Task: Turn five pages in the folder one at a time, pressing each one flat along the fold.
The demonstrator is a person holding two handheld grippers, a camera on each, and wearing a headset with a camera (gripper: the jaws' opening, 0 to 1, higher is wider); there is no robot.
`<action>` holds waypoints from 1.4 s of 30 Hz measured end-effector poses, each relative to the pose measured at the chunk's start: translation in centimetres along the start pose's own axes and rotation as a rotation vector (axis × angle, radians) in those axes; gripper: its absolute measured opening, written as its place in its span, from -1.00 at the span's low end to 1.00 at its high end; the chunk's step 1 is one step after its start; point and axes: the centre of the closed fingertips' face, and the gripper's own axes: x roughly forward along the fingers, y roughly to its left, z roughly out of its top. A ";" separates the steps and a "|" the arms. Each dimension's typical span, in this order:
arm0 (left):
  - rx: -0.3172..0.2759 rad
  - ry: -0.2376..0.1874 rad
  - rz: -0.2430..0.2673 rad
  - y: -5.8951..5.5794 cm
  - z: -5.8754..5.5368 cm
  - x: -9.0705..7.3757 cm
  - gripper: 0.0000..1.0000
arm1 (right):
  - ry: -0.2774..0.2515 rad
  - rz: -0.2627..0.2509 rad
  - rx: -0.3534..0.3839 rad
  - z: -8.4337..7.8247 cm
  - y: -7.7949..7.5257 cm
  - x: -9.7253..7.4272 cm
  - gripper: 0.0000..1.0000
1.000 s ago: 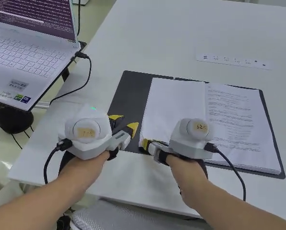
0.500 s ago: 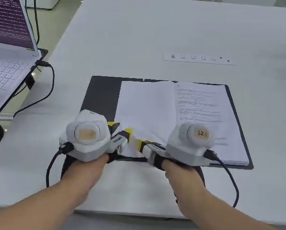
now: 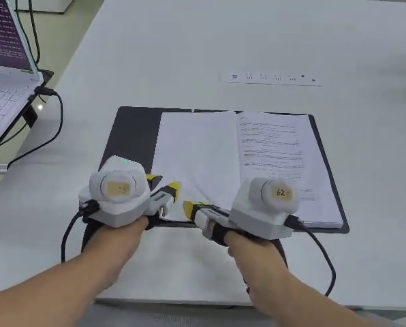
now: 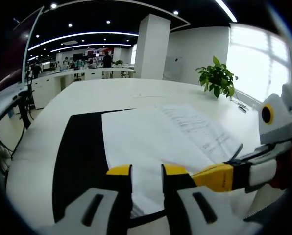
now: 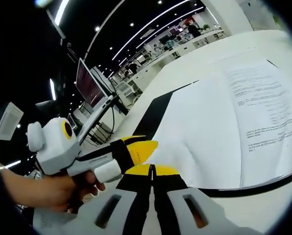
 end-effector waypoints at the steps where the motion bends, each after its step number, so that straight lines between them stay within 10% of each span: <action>1: 0.001 0.006 0.006 0.2 -0.6 0.1 -0.56 | -0.006 -0.005 0.005 0.3 -0.3 -0.1 -1.00; 9: -0.009 0.085 0.059 0.4 -3.7 -0.1 -0.56 | -0.073 -0.068 0.006 3.2 -4.1 -0.8 -1.00; 19: 0.067 0.027 0.092 0.6 -3.9 -0.3 -0.61 | -0.114 -0.134 -0.111 6.6 -9.5 -0.4 -1.00; 42: 0.031 -0.031 0.110 1.0 -4.2 -0.2 -0.61 | -0.094 -0.133 -0.261 9.0 -12.3 3.9 -1.00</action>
